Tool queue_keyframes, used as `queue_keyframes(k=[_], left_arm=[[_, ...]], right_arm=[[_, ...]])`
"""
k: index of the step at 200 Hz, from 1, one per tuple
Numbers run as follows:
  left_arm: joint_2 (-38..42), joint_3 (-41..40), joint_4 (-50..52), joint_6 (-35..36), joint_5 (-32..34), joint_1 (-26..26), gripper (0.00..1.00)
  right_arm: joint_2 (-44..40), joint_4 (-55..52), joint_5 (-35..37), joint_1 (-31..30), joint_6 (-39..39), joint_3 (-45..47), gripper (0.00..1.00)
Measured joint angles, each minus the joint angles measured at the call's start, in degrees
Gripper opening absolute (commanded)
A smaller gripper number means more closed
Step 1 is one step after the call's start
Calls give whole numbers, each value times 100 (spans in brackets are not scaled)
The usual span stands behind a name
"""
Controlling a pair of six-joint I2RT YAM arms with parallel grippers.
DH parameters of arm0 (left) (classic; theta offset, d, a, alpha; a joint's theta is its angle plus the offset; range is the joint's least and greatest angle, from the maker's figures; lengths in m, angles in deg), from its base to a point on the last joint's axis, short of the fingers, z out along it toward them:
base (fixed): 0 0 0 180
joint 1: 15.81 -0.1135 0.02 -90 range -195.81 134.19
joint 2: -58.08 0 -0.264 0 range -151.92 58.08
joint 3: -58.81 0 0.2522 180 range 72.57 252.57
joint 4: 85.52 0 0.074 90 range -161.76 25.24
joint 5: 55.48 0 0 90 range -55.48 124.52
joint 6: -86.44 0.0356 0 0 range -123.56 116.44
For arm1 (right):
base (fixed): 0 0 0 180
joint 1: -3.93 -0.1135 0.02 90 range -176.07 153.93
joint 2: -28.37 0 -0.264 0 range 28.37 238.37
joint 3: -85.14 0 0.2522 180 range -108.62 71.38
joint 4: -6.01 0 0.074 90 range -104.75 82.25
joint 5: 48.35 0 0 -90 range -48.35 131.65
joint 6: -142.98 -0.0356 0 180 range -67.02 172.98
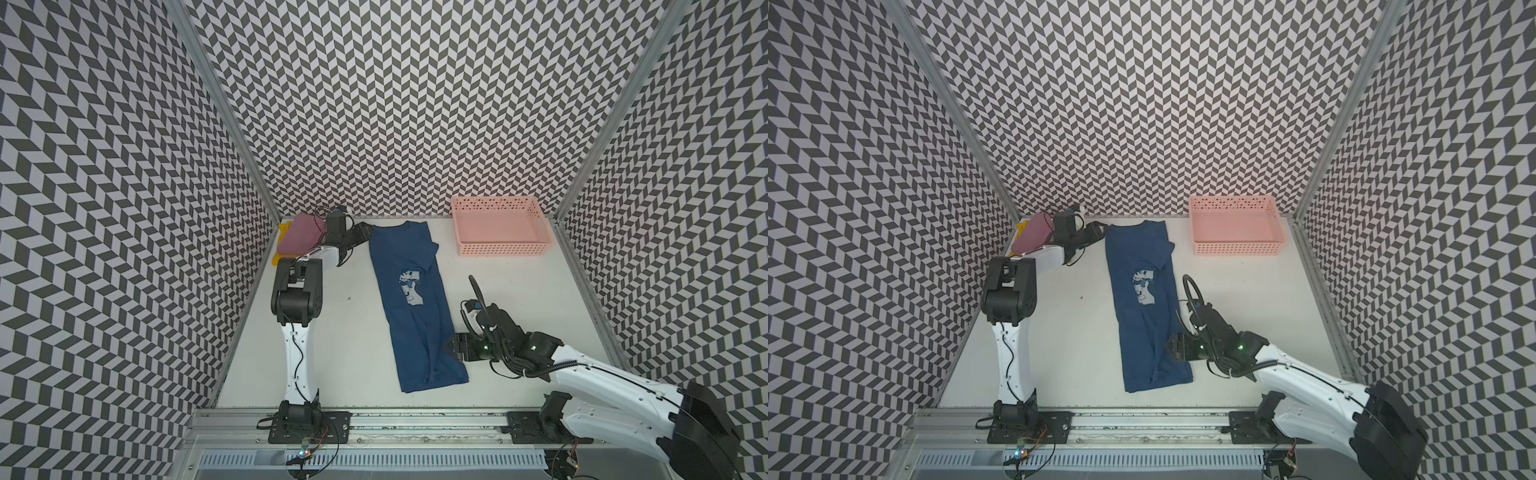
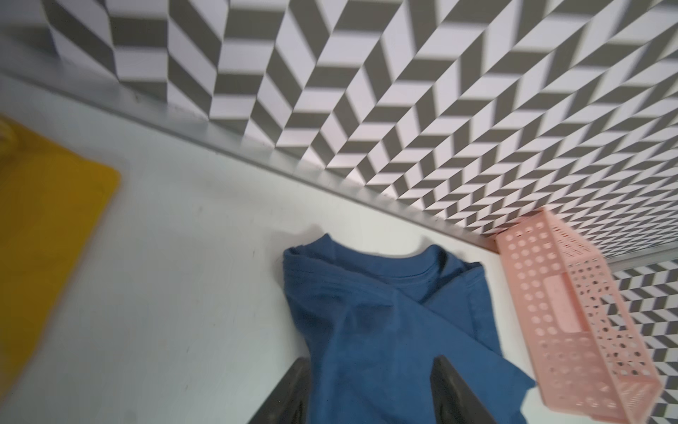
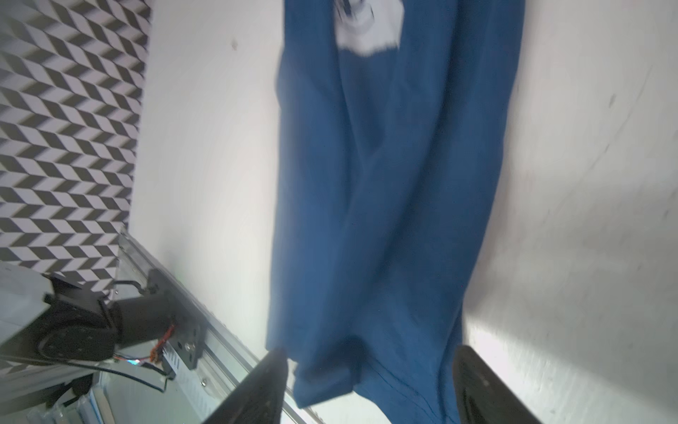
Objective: Fold and stack t-shirts
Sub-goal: Smooth out the T-shirt at the center of the board.
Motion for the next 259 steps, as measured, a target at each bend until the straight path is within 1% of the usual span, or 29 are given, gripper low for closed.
queue_keyframes(k=[21, 34, 48, 62, 73, 94, 115, 144, 175, 226, 259], left_arm=[[1379, -1025, -181, -37, 52, 98, 56], [2181, -1749, -363, -26, 127, 264, 55], [2863, -2590, -605, -48, 205, 525, 54], [3294, -3460, -732, -136, 308, 807, 54], [3467, -4046, -737, -197, 385, 1038, 54], [3740, -4802, -448, -271, 579, 1370, 54], [4199, -5143, -168, -267, 767, 1445, 54], [4951, -5412, -50, -264, 973, 1443, 53], [5421, -5685, 192, -273, 1106, 1521, 53], [5810, -6039, 702, -352, 1252, 1770, 53], [5818, -6203, 833, -461, 1248, 2153, 53]], right_arm=[[225, 146, 221, 52, 254, -374, 74], [599, 249, 256, 74, 415, -568, 74], [1108, 328, 181, 138, 592, -754, 73], [1628, 442, 4, 243, 748, -911, 71], [1963, 557, -120, 323, 824, -990, 70], [2282, 688, -291, 428, 946, -999, 69], [2347, 822, -420, 483, 1019, -984, 68], [2529, 1069, -590, 487, 1093, -984, 66], [2889, 1259, -802, 490, 1126, -986, 65], [3257, 1283, -874, 514, 1237, -1058, 64], [3816, 1526, -1290, 509, 1261, -1434, 60]])
